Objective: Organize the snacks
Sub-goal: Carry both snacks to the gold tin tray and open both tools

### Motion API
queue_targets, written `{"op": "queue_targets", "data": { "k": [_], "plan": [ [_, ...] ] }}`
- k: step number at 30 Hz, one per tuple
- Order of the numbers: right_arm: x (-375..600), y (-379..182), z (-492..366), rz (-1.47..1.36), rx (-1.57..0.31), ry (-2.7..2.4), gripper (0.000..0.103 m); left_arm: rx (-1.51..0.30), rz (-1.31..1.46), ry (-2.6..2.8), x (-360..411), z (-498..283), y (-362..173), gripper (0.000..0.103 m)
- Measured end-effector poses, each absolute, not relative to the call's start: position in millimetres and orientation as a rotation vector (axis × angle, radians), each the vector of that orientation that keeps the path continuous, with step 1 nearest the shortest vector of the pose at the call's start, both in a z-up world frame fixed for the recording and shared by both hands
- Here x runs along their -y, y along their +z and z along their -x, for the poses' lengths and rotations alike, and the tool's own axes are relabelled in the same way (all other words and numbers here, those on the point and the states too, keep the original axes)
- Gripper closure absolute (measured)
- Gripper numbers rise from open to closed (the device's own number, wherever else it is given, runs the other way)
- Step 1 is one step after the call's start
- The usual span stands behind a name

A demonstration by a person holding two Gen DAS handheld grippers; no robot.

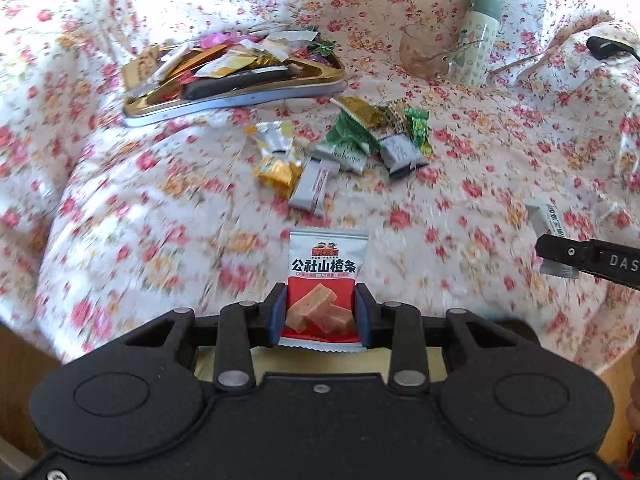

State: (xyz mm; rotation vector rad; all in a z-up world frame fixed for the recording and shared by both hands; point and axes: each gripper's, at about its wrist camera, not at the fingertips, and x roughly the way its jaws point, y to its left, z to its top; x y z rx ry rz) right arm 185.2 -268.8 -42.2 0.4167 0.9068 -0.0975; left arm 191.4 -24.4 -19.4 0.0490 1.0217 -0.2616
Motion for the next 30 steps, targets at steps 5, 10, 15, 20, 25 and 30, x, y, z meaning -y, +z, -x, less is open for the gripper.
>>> {"op": "queue_targets", "data": {
  "k": [5,10,15,20,25,30],
  "plan": [
    [256.5,-33.2,-142.5,-0.429,-0.901,-0.051,0.073,-1.024,-0.023,-0.237,11.8,-156.5,-13.7,0.06],
    [241.0,-30.0,-100.9,-0.415,-0.908,-0.009,0.073,-1.045,0.003,-0.211,4.1,-125.1,-15.7,0.06],
    [232.6,-34.7,-69.7,-0.435,-0.933,0.025,0.073,-1.056,0.014,-0.182,2.2,-96.8,-20.8,0.06],
    [229.7,-41.1,-41.4,-0.474,-0.95,0.025,0.073,-1.048,0.023,-0.156,2.6,-75.1,-25.3,0.06],
    [231.5,-41.0,-19.3,-0.499,-0.928,0.029,0.073,-1.022,0.022,-0.139,4.7,-57.8,-24.9,0.06],
    [229.1,-33.4,-5.0,-0.492,-0.904,0.038,0.073,-0.996,0.022,-0.126,5.1,-44.9,-22.4,0.06]
  ]
}}
